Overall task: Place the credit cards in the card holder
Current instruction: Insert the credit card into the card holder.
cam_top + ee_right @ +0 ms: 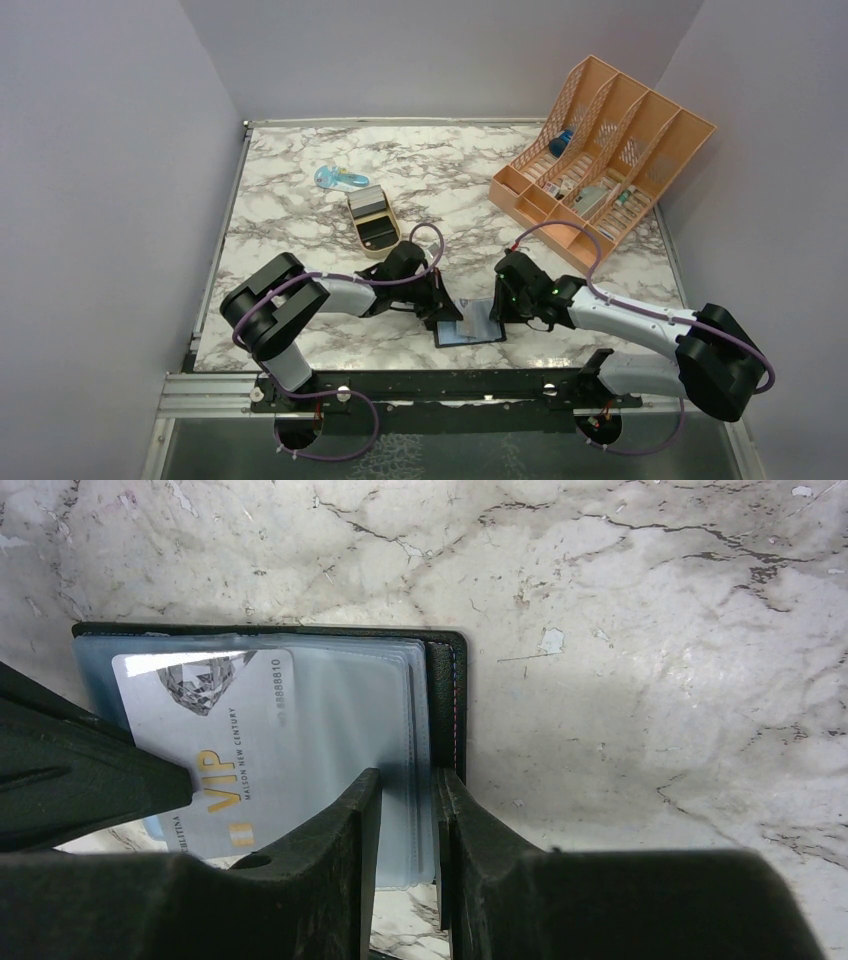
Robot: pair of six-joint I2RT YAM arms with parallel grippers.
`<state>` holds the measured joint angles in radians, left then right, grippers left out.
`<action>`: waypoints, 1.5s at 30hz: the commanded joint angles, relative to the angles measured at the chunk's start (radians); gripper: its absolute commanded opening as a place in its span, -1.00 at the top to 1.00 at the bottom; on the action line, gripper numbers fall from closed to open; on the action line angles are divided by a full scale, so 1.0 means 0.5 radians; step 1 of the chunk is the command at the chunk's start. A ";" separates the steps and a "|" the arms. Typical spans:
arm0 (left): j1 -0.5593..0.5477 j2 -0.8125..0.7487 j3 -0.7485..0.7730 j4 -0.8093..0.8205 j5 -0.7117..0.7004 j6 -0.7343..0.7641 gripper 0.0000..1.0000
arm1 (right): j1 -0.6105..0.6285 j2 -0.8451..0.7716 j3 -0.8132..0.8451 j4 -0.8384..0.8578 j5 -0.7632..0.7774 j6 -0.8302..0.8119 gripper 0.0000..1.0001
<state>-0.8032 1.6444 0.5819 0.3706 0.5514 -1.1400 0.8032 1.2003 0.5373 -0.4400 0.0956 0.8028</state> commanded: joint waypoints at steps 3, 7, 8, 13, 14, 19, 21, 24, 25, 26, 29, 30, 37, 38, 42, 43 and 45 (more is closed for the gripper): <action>-0.070 0.025 -0.051 0.130 -0.124 -0.093 1.00 | 0.004 0.010 -0.029 0.040 -0.065 0.039 0.50; -0.085 0.014 -0.063 0.148 -0.176 -0.125 0.94 | 0.004 -0.029 0.009 -0.033 -0.015 0.042 0.49; -0.093 0.020 -0.054 0.148 -0.174 -0.125 0.87 | 0.004 -0.041 0.020 -0.050 -0.005 0.041 0.48; -0.106 -0.016 -0.057 0.146 -0.218 -0.092 0.49 | 0.004 -0.094 0.069 -0.145 0.020 0.047 0.32; -0.105 -0.031 -0.063 0.145 -0.231 -0.084 0.41 | 0.004 -0.108 0.075 -0.159 0.023 0.048 0.32; -0.109 -0.069 -0.052 0.094 -0.259 -0.030 0.33 | 0.004 -0.154 0.095 -0.171 0.073 0.004 0.31; -0.114 -0.090 -0.053 0.057 -0.290 -0.007 0.32 | 0.004 -0.112 0.129 -0.188 0.108 -0.014 0.35; -0.118 -0.130 -0.031 -0.079 -0.357 0.054 0.32 | 0.004 -0.060 0.159 -0.211 0.190 -0.023 0.41; -0.118 -0.148 -0.019 -0.121 -0.378 0.079 0.31 | 0.003 -0.051 0.160 -0.213 0.246 -0.033 0.42; -0.117 -0.161 -0.003 -0.175 -0.402 0.106 0.31 | -0.004 -0.044 0.169 -0.225 0.295 -0.047 0.43; -0.123 -0.192 0.047 -0.322 -0.471 0.181 0.32 | -0.023 -0.011 0.217 -0.273 0.360 -0.077 0.45; -0.125 -0.198 0.053 -0.337 -0.474 0.190 0.32 | -0.025 -0.001 0.224 -0.289 0.371 -0.077 0.47; -0.164 -0.140 0.086 -0.337 -0.459 0.189 0.32 | -0.024 0.058 0.165 -0.296 0.348 -0.023 0.55; -0.177 -0.132 0.092 -0.334 -0.462 0.186 0.32 | -0.025 0.063 0.162 -0.302 0.343 -0.012 0.55; -0.227 -0.085 0.119 -0.303 -0.462 0.163 0.31 | -0.025 0.082 0.126 -0.271 0.283 0.005 0.57; -0.237 -0.072 0.124 -0.296 -0.461 0.154 0.32 | -0.023 0.106 0.125 -0.267 0.263 0.010 0.57; -0.257 -0.052 0.132 -0.272 -0.457 0.140 0.31 | -0.023 0.136 0.115 -0.259 0.226 0.021 0.58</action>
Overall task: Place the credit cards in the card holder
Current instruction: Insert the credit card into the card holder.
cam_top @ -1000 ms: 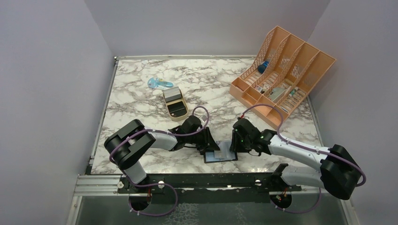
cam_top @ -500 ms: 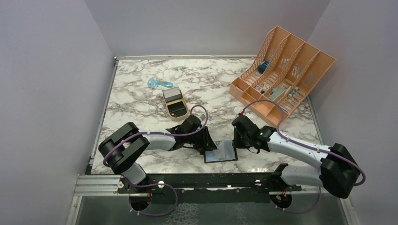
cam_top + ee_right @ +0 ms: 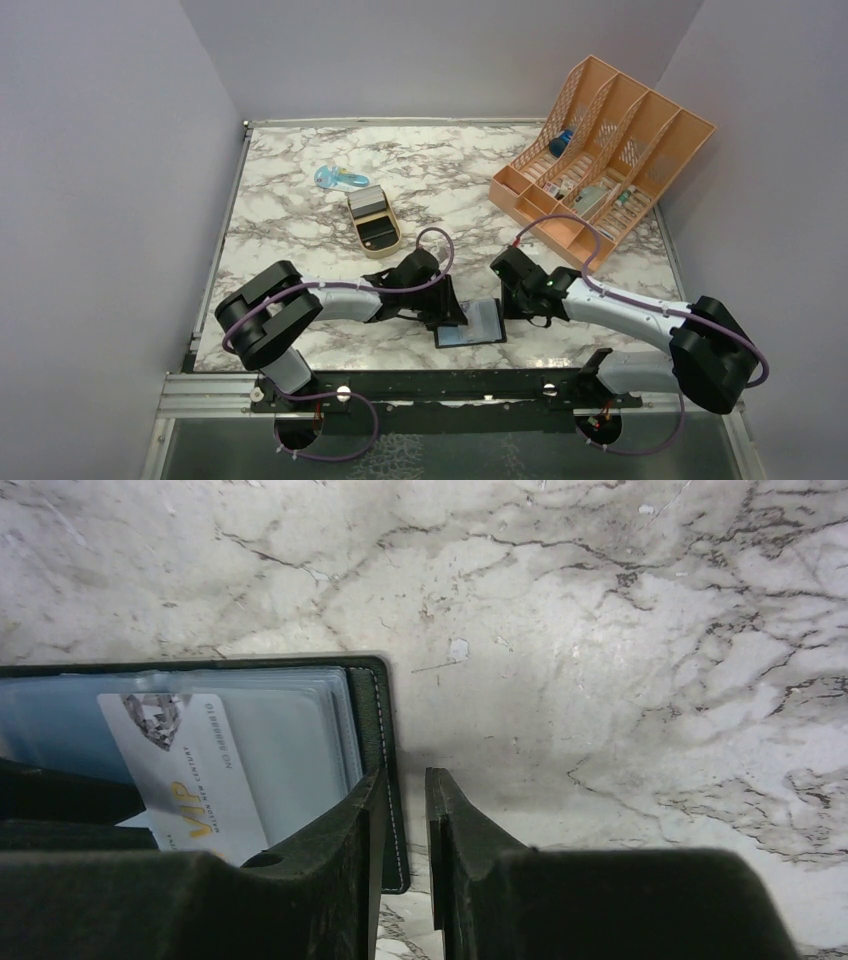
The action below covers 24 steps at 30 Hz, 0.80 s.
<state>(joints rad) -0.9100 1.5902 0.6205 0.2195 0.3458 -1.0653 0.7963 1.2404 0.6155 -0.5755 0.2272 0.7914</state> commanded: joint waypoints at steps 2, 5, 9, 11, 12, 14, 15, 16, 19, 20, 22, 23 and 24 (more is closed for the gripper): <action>-0.064 0.065 0.067 0.048 -0.045 -0.020 0.32 | -0.007 0.047 -0.077 0.076 -0.103 0.050 0.58; -0.094 0.071 0.098 0.072 -0.066 -0.012 0.31 | -0.009 0.008 -0.126 0.156 -0.178 0.080 0.59; -0.109 0.136 0.182 0.096 -0.068 0.029 0.33 | -0.007 0.000 -0.152 0.217 -0.226 0.092 0.60; -0.127 0.167 0.224 0.111 -0.048 0.037 0.34 | -0.010 0.001 -0.165 0.238 -0.236 0.095 0.61; -0.139 0.172 0.241 0.115 -0.054 0.040 0.35 | -0.009 0.001 -0.171 0.247 -0.238 0.095 0.61; -0.166 0.164 0.268 0.116 -0.080 0.051 0.36 | -0.008 0.000 -0.187 0.264 -0.247 0.098 0.62; -0.172 0.163 0.280 0.116 -0.087 0.058 0.36 | -0.009 0.001 -0.190 0.267 -0.244 0.101 0.62; -0.175 0.165 0.290 0.117 -0.087 0.062 0.37 | -0.010 -0.004 -0.193 0.267 -0.241 0.101 0.62; -0.180 0.159 0.300 0.101 -0.085 0.060 0.39 | -0.007 -0.019 -0.190 0.240 -0.207 0.098 0.62; -0.180 0.138 0.299 0.073 -0.105 0.064 0.39 | -0.007 -0.029 -0.177 0.212 -0.180 0.096 0.62; -0.180 0.086 0.289 -0.015 -0.167 0.085 0.39 | -0.007 -0.062 -0.143 0.161 -0.135 0.084 0.62; -0.180 0.055 0.287 -0.061 -0.196 0.098 0.38 | -0.009 -0.084 -0.136 0.145 -0.121 0.079 0.62; -0.180 0.024 0.288 -0.127 -0.228 0.117 0.37 | -0.008 -0.108 -0.131 0.141 -0.108 0.073 0.63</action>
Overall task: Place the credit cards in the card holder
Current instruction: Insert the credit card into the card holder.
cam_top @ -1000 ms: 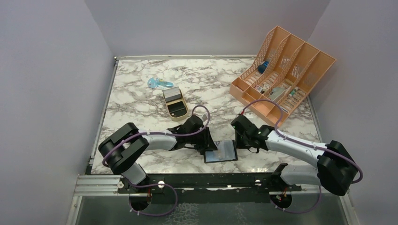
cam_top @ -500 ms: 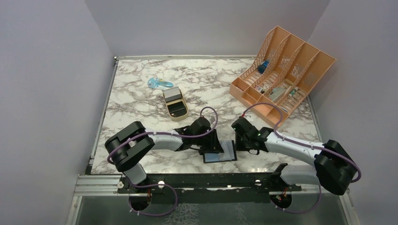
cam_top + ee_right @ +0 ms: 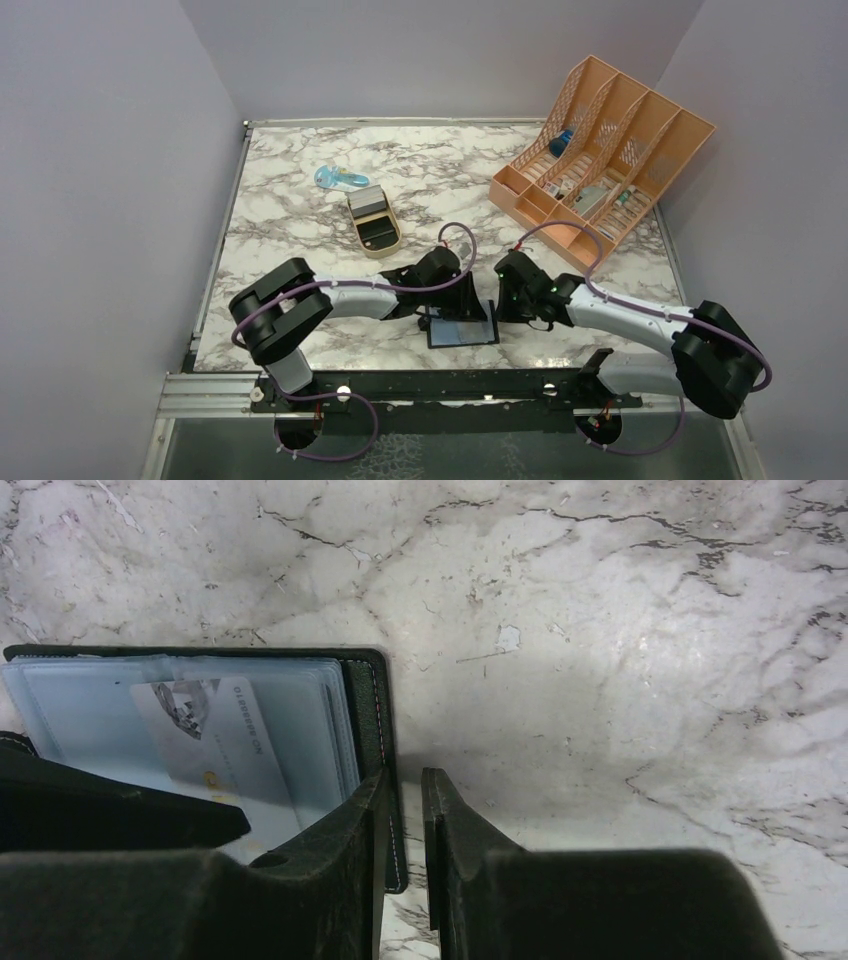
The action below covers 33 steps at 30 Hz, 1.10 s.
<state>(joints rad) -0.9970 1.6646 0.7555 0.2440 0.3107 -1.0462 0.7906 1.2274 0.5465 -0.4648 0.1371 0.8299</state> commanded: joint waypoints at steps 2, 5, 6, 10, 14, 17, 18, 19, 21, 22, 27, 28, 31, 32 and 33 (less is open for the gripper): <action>-0.006 -0.182 0.023 -0.302 -0.225 0.113 0.33 | 0.004 -0.106 0.008 -0.077 0.084 -0.003 0.63; -0.006 -0.256 -0.001 -0.421 -0.317 0.135 0.22 | 0.003 -0.092 0.009 -0.074 0.082 -0.008 0.63; -0.006 -0.270 -0.013 -0.439 -0.338 0.139 0.19 | 0.002 -0.083 0.006 -0.067 0.077 -0.012 0.63; -0.006 -0.251 -0.051 -0.455 -0.354 0.147 0.01 | 0.002 -0.065 -0.004 -0.038 0.052 -0.019 0.63; -0.006 -0.195 -0.086 -0.404 -0.338 0.138 -0.11 | 0.003 -0.075 -0.010 -0.031 0.044 -0.023 0.63; -0.006 -0.149 -0.091 -0.385 -0.336 0.136 -0.12 | 0.003 -0.079 -0.013 -0.031 0.043 -0.022 0.63; -0.006 -0.133 -0.091 -0.376 -0.330 0.130 -0.11 | 0.003 -0.079 -0.015 -0.030 0.040 -0.022 0.63; -0.006 -0.120 -0.091 -0.364 -0.323 0.125 -0.11 | 0.004 -0.080 -0.020 -0.024 0.036 -0.019 0.63; -0.006 -0.099 -0.094 -0.319 -0.303 0.107 -0.10 | 0.003 -0.078 -0.030 -0.015 0.031 -0.017 0.63; -0.006 -0.092 -0.094 -0.291 -0.288 0.096 -0.09 | 0.004 -0.080 -0.034 -0.010 0.028 -0.015 0.63; -0.011 -0.080 -0.054 -0.176 -0.215 0.049 0.05 | 0.000 -0.061 -0.053 0.037 0.015 -0.015 0.64; -0.014 -0.080 -0.033 -0.176 -0.209 0.051 0.07 | 0.000 -0.052 -0.054 0.046 0.012 -0.018 0.64; -0.021 -0.080 0.016 -0.166 -0.190 0.056 0.11 | 0.001 -0.021 -0.053 0.078 0.004 -0.030 0.65; -0.023 -0.079 0.026 -0.158 -0.183 0.046 0.11 | 0.003 -0.012 -0.051 0.084 0.005 -0.032 0.65; -0.026 -0.080 0.031 -0.153 -0.170 0.031 0.12 | 0.005 -0.008 -0.050 0.093 0.005 -0.036 0.65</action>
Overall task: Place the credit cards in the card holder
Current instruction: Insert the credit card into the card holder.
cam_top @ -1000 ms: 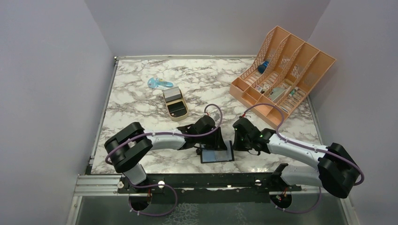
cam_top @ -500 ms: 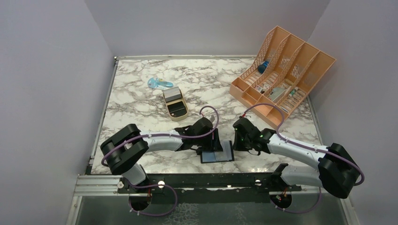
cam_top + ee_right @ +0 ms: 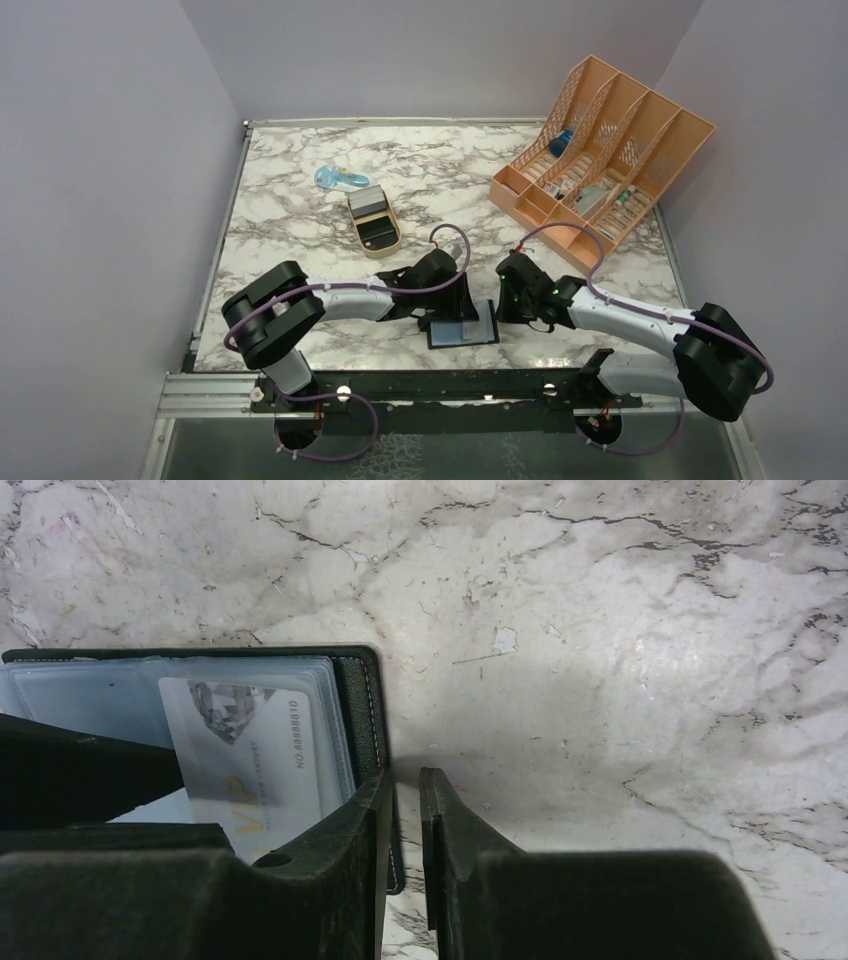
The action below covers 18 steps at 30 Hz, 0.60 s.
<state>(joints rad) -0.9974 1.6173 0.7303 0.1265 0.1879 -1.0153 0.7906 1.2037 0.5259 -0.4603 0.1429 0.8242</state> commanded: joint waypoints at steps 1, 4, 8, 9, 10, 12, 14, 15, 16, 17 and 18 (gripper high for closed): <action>-0.029 0.012 0.082 0.087 0.082 -0.046 0.13 | 0.004 0.042 -0.009 0.090 -0.007 -0.028 0.65; -0.052 -0.015 0.069 0.123 0.078 -0.127 0.15 | 0.002 0.063 -0.019 0.125 -0.001 -0.023 0.66; -0.071 -0.021 0.042 0.183 0.057 -0.209 0.15 | 0.004 0.110 -0.039 0.191 -0.031 0.004 0.68; -0.073 -0.008 0.043 0.184 0.061 -0.214 0.15 | 0.003 0.112 -0.043 0.211 -0.043 0.008 0.68; -0.074 0.004 0.043 0.182 0.065 -0.214 0.15 | 0.002 0.111 -0.045 0.225 -0.053 0.008 0.68; -0.073 0.021 0.035 0.180 0.042 -0.206 0.15 | 0.004 0.107 -0.038 0.222 -0.046 0.005 0.67; -0.072 0.011 0.015 0.150 -0.031 -0.183 0.13 | 0.002 0.083 -0.016 0.162 0.009 0.008 0.67; -0.068 0.003 0.007 0.129 -0.057 -0.157 0.11 | 0.003 0.059 -0.001 0.128 0.041 0.006 0.67; -0.066 -0.009 0.010 0.112 -0.082 -0.118 0.08 | 0.000 0.027 0.015 0.072 0.075 0.005 0.66; -0.064 -0.021 0.027 0.069 -0.108 -0.068 0.06 | 0.002 -0.018 0.029 0.038 0.098 0.003 0.64; -0.064 -0.036 0.050 0.021 -0.130 -0.014 0.04 | 0.003 -0.064 0.040 0.008 0.122 0.000 0.61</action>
<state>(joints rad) -1.0237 1.6188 0.7437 0.1471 0.1864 -1.0904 0.7906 1.2274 0.5266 -0.3920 0.1520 0.8185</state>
